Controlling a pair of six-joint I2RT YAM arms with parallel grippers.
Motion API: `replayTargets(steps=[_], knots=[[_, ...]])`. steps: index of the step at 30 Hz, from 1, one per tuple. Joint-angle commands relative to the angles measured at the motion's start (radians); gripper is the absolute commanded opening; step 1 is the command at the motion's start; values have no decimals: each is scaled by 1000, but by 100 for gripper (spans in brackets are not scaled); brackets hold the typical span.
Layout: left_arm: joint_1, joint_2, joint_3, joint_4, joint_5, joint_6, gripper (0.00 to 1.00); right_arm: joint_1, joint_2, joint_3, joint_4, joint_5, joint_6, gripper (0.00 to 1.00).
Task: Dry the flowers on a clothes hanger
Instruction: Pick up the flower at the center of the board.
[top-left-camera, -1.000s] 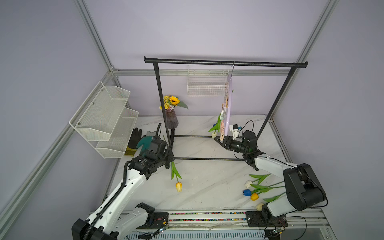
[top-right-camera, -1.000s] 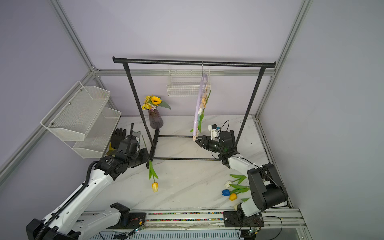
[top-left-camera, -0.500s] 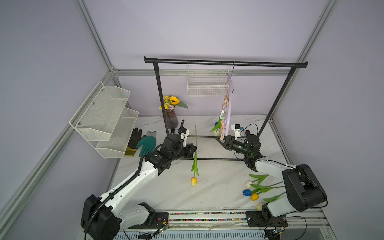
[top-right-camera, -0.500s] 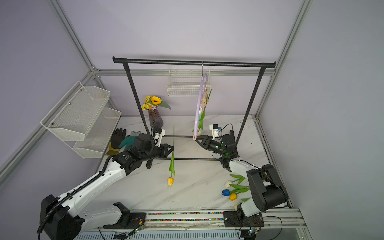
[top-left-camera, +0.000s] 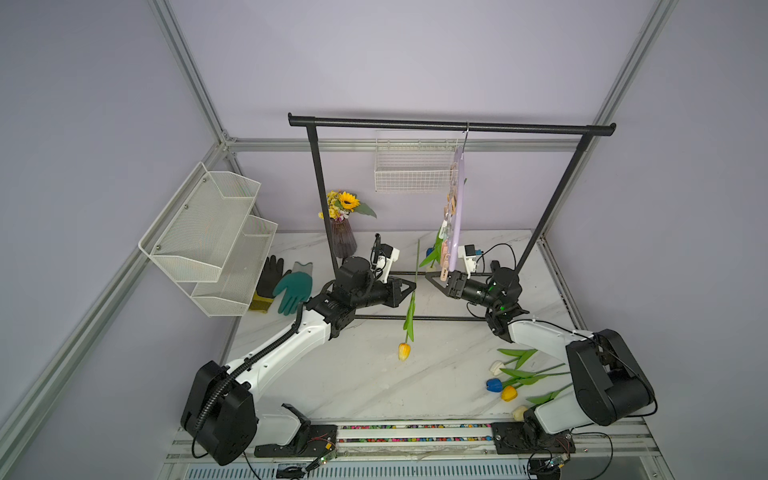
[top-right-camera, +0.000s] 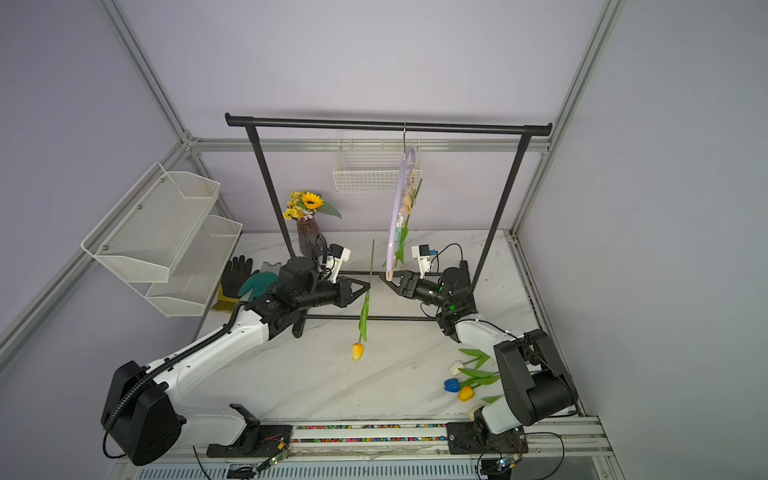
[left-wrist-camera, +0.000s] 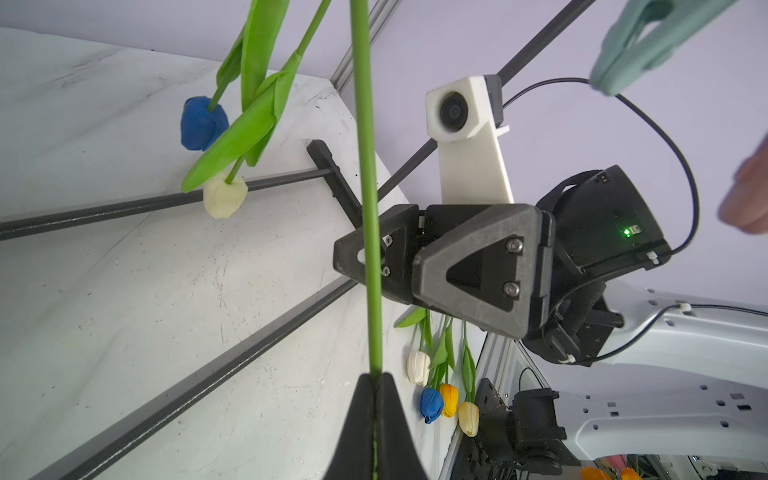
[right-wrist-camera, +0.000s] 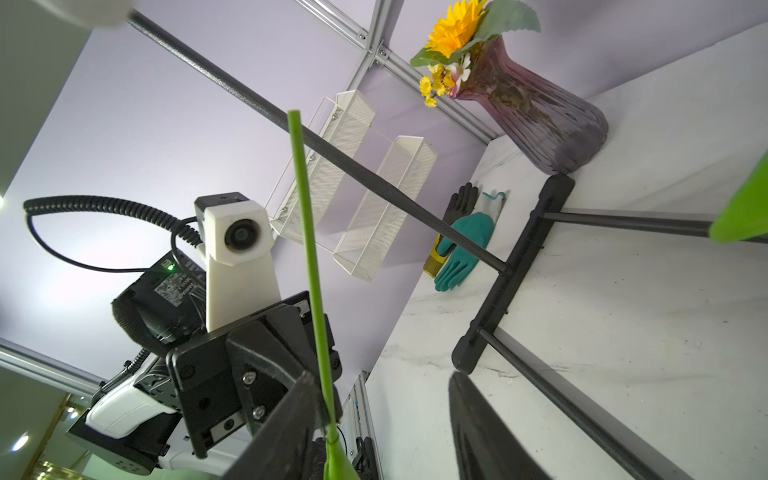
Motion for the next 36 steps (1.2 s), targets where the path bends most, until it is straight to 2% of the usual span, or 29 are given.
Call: replayTargets(steps=[1,8,15,23,26,27,32,36], knots=[[-7,10,38,93,59,11,0,11,-30,29,39,-35,-31,50],[-15,33,59,91,86,18,0,29,-16,74,44,-103,-40,43],[-19,33,63,86,88,20,0,32,-15,80,44,-92,-48,30],[-21,32,62,90,70,19,0,33,-13,77,45,-94,-60,2],[-22,35,64,97,68,18,0,33,-15,68,43,-83,-72,0],[-21,35,64,98,69,22,3,33,-19,61,40,-74,-78,0],[-18,21,71,97,41,60,35,33,-47,45,-60,-32,-171,0],[-1,5,88,86,-34,87,43,34,-110,55,-330,71,-350,0]])
